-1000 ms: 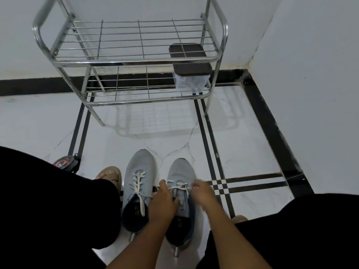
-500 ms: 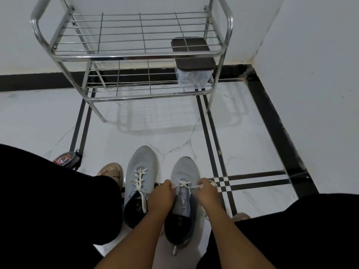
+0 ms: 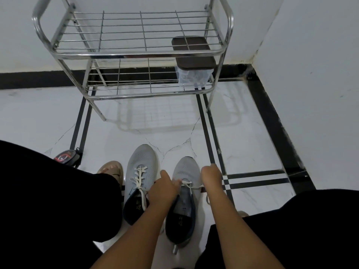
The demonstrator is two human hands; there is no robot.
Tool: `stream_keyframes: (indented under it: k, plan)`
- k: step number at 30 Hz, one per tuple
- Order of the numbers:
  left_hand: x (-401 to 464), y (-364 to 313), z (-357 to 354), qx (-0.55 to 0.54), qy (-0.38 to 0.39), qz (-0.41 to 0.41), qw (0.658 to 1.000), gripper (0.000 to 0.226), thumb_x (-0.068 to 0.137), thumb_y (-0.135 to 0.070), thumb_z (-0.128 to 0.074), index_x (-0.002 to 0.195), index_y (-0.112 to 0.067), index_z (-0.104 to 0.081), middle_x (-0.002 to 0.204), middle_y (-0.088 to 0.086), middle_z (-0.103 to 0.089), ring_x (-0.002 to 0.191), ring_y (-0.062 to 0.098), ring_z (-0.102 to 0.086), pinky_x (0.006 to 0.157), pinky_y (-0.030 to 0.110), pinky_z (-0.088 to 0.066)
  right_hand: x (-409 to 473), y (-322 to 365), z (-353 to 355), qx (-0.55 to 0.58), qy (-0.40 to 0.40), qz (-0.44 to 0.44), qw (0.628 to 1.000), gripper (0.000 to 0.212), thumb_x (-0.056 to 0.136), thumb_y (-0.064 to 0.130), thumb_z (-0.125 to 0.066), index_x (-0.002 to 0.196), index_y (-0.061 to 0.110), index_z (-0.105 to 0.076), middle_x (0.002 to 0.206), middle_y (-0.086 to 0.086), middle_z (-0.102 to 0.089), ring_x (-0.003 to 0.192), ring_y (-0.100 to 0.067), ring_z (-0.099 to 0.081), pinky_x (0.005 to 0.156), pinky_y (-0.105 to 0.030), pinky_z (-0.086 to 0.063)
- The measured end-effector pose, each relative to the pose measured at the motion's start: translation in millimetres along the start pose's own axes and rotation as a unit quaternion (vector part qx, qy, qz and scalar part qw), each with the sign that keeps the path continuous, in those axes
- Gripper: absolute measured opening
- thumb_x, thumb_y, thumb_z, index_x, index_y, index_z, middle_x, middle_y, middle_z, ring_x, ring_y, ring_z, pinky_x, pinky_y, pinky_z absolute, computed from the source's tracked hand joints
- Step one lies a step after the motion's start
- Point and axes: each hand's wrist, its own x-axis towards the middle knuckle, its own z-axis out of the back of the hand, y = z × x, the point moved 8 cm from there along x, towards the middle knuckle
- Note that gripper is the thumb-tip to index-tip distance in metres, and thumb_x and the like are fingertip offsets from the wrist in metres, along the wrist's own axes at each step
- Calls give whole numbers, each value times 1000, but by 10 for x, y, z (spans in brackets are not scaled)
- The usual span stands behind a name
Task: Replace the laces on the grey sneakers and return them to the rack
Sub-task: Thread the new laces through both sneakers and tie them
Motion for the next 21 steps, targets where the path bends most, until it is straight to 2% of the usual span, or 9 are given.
stream_keyframes:
  k: [2,3,4,6,9,11,13,16,21]
  plan:
    - [-45,-64,-146,51,73,-19,996,49,83,-53,-59,109,-13,-50,105,6,-62,98,27,-62,75,34,-46,8,206,91,10,-14,40,999,37,92,3,-38,126,1,-52,121,-17,-61,95,-28,-57,66,-26,-41]
    - [-72,-75,-200,70,99,-28,992,46,81,-48,-63,107,-12,-54,106,7,-63,100,27,-62,78,33,-47,-10,257,96,27,-11,56,998,37,93,2,-38,127,4,-52,116,-15,-63,92,-25,-58,69,-28,-46]
    - [-85,-66,-233,70,111,-31,991,40,81,-41,-66,105,-10,-58,106,9,-64,101,27,-62,80,33,-48,-39,255,74,54,-2,57,997,38,93,3,-38,129,8,-50,111,-12,-65,93,-25,-61,73,-30,-49]
    - [-70,9,-228,31,107,-18,994,26,83,-27,-65,101,-9,-67,107,12,-66,104,29,-62,83,32,-49,-98,169,4,63,16,43,997,30,92,3,-43,120,10,-52,103,-8,-67,93,-25,-65,73,-32,-52]
    - [-11,183,-173,-52,96,30,994,19,89,-20,-63,103,-12,-73,112,10,-69,107,27,-62,86,28,-47,-208,46,-225,-87,78,72,991,16,89,9,-51,97,11,-66,99,-7,-69,94,-25,-65,84,-37,-54]
    - [19,256,-194,-99,99,49,989,21,89,-22,-66,100,-6,-73,110,14,-70,106,29,-63,87,30,-48,-334,-10,-403,-187,118,103,970,17,89,12,-53,93,14,-70,100,-6,-69,96,-25,-64,85,-34,-53]
    - [28,289,-223,-129,103,55,985,26,89,-24,-68,98,0,-71,108,18,-69,105,31,-64,88,32,-48,-430,-34,-533,-267,123,134,946,18,89,15,-55,97,16,-70,103,-5,-68,99,-25,-63,86,-32,-52]
    - [53,318,-269,-152,107,61,981,27,89,-22,-68,99,3,-71,108,20,-69,105,32,-64,88,32,-48,-478,9,-594,-320,104,175,925,17,87,15,-56,99,17,-68,103,-4,-67,101,-25,-63,88,-33,-49]
    - [72,347,-293,-151,107,71,980,23,89,-25,-68,100,-6,-72,107,11,-71,103,25,-64,86,26,-46,-478,30,-618,-347,96,189,914,21,85,13,-59,102,19,-69,107,-2,-65,106,-24,-59,92,-34,-46]
